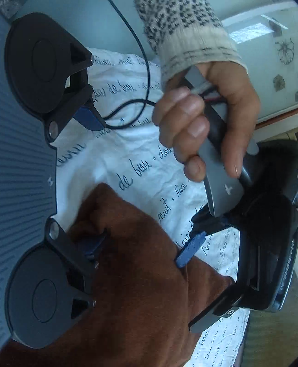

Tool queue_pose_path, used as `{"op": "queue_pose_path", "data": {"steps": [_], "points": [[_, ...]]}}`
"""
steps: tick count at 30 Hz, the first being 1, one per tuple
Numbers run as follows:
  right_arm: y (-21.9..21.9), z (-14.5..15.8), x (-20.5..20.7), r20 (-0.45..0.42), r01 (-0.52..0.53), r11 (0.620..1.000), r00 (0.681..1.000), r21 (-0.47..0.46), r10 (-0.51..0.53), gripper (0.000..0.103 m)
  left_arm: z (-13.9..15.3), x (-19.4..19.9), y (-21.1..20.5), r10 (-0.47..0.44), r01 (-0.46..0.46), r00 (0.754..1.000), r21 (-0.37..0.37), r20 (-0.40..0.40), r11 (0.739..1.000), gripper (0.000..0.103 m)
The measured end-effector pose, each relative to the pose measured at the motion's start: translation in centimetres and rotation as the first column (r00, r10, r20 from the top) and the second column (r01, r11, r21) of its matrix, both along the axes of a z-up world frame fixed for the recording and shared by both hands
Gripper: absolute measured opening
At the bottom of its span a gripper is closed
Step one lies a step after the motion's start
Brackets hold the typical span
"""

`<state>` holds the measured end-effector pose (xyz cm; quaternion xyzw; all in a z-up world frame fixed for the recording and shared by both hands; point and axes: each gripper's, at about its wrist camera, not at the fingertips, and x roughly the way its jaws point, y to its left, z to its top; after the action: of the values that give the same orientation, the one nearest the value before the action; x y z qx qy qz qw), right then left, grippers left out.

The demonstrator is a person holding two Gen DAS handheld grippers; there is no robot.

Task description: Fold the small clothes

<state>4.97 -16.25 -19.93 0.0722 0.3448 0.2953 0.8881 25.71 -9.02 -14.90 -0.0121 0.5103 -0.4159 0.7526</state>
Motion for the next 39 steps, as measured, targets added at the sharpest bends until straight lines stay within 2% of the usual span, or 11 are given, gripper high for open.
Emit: {"op": "queue_pose_path", "data": {"steps": [3,7,9,12,16,18,22,25,27,32,39], "points": [[-2.3,2.2,-0.5,-0.02,0.006,0.984,1.0,0.177,-0.002,0.095,0.1,-1.2,-0.7,-0.031,0.026,0.996,0.068,0.085,0.997,0.103],[-3.0,2.8,0.4,0.035,0.039,0.963,0.998,0.267,-0.05,0.099,0.3,-1.5,-1.5,-0.05,0.036,0.993,0.132,0.104,0.991,0.103],[-1.3,0.4,2.3,-0.105,-0.025,0.978,0.993,0.208,0.048,0.102,0.3,-1.7,-1.8,-0.069,0.05,0.991,0.16,0.115,0.986,0.103],[-0.1,-0.2,0.4,-0.132,-0.104,0.989,0.984,0.11,0.118,0.102,0.5,-2.0,-1.9,-0.082,0.056,0.988,0.186,0.134,0.981,0.103],[-3.6,3.1,-2.9,-0.028,0.081,0.995,0.996,0.063,-0.079,0.101,1.0,-2.5,-1.7,-0.075,0.04,0.982,0.197,0.171,0.98,0.103],[-4.6,4.3,-3.3,0.058,0.297,0.953,0.954,-0.063,-0.294,0.101,1.4,-2.9,-1.4,-0.049,0.01,0.978,0.191,0.201,0.982,0.103],[-4.9,3.8,-1.6,0.136,0.584,0.782,0.811,-0.219,-0.568,0.101,1.6,-2.9,-1.4,0.003,-0.06,0.965,0.211,0.262,0.976,0.103],[-3.0,1.8,-0.1,0.161,0.621,0.742,0.783,-0.251,-0.601,0.103,0.5,-2.2,-1.6,0.022,-0.079,0.973,0.238,0.232,0.968,0.103],[-0.8,-0.4,0.3,0.192,0.592,0.724,0.803,-0.352,-0.564,0.103,-0.4,-2.1,-1.6,0.02,-0.082,0.972,0.26,0.234,0.962,0.103],[-1.4,-0.2,-2.0,0.194,0.57,0.749,0.821,-0.337,-0.537,0.103,-1.5,-1.2,-0.3,0.053,-0.091,0.984,0.218,0.172,0.972,0.103],[-3.6,2.0,-2.5,0.236,0.612,0.756,0.789,-0.231,-0.567,0.103,-1.0,-2.2,0.0,0.055,-0.104,0.977,0.232,0.208,0.967,0.103]]}}
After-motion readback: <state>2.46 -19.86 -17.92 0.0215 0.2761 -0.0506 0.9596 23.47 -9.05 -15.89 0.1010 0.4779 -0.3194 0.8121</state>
